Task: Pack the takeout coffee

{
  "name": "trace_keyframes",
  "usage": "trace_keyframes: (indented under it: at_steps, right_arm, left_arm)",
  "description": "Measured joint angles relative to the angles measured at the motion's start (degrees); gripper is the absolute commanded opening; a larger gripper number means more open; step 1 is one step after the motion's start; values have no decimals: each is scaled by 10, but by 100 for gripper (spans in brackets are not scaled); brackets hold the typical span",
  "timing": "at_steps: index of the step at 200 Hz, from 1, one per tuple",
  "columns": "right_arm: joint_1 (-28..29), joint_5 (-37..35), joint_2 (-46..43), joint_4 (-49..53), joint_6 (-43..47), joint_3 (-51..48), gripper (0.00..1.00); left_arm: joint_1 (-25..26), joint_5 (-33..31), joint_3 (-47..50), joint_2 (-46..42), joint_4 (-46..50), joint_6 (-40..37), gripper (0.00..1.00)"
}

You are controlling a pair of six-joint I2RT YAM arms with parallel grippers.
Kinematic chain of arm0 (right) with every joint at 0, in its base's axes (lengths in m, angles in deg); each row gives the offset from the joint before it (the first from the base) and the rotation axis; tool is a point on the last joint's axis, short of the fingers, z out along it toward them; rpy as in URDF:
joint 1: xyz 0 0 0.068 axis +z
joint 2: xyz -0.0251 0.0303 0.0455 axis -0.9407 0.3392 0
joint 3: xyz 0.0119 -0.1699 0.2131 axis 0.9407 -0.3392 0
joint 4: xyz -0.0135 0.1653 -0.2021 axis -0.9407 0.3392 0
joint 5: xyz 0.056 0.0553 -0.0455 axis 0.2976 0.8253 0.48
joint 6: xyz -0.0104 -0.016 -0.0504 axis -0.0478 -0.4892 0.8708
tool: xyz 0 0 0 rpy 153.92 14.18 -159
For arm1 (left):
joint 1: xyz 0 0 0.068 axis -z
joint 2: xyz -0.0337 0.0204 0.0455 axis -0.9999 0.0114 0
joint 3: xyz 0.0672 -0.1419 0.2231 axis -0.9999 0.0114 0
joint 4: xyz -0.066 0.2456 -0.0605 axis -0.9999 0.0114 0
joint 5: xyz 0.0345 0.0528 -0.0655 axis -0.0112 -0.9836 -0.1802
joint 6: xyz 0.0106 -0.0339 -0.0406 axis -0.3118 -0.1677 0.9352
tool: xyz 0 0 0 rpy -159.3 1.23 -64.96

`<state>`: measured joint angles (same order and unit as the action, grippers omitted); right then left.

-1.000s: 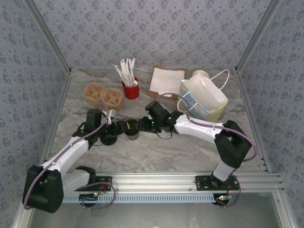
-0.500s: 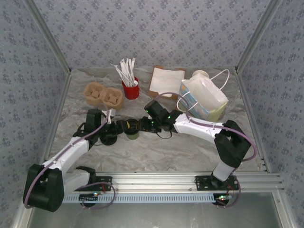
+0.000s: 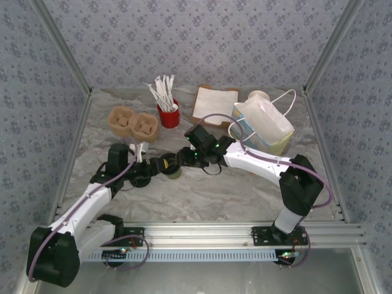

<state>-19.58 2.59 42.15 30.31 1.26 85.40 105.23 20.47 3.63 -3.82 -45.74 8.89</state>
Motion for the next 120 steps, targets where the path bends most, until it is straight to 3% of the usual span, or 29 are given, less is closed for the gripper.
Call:
trace_keyframes:
  at_steps: [120]
  right_arm:
    - [-16, 3, 9, -4, 4, -13, 50]
  left_arm:
    - [17, -1, 1, 16, 3, -19, 64]
